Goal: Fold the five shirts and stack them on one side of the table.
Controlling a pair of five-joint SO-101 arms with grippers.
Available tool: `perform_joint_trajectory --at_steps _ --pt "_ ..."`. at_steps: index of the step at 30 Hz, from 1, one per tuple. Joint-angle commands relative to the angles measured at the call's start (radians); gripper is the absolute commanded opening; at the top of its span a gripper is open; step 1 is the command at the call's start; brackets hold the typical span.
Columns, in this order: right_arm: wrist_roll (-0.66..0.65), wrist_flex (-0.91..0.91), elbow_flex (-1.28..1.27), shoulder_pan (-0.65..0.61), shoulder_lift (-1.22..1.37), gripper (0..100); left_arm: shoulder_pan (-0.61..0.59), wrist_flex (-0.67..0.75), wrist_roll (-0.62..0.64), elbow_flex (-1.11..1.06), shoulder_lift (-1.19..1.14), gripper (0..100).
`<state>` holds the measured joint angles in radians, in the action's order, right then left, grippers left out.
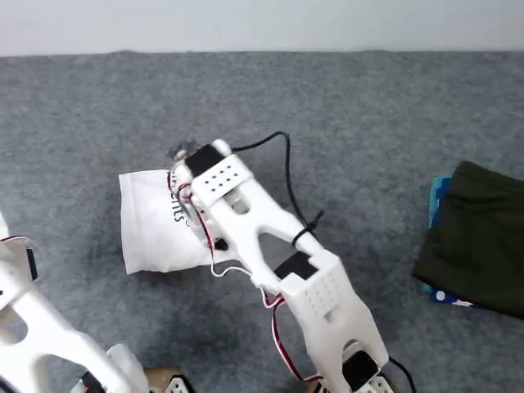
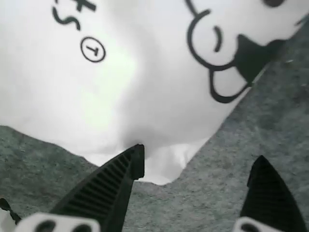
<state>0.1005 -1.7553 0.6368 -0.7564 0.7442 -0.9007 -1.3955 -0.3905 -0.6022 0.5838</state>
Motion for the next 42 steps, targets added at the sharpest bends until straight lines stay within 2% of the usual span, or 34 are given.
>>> perform_joint_trajectory --at_steps 1,9,11,15,17,19,25,30,36,42 --pt "0.011 -0.015 0.032 -0.010 0.036 34.2 -0.002 0.015 0.002 0.004 0.029 1" --pt "0.008 -0.001 0.032 -0.008 0.165 32.6 -0.002 0.014 0.002 0.002 0.029 1" --pt "0.005 -0.015 0.032 -0.004 0.170 25.1 -0.002 0.014 0.002 -0.008 0.029 1" --pt "-0.100 -0.021 0.032 0.021 0.163 0.0 -0.002 0.014 0.002 -0.036 0.029 1" --pt "-0.121 -0.039 0.032 0.045 0.160 3.5 -0.003 0.014 0.002 -0.039 0.029 1" --pt "-0.126 -0.039 0.032 0.081 0.137 0.4 -0.003 0.014 0.002 -0.035 0.029 1" --pt "-0.152 -0.041 0.020 0.203 0.018 1.0 -0.003 0.020 0.000 -0.030 0.031 1" --pt "-0.219 -0.042 -0.120 0.323 -0.101 1.0 -0.003 0.020 -0.002 -0.028 0.031 1" --pt "-0.358 -0.039 -0.377 0.503 -0.280 1.0 -0.002 0.014 -0.002 0.022 0.031 1" --pt "-0.577 -0.010 -0.311 0.708 -0.262 1.0 -0.002 0.014 -0.002 0.033 0.031 1"
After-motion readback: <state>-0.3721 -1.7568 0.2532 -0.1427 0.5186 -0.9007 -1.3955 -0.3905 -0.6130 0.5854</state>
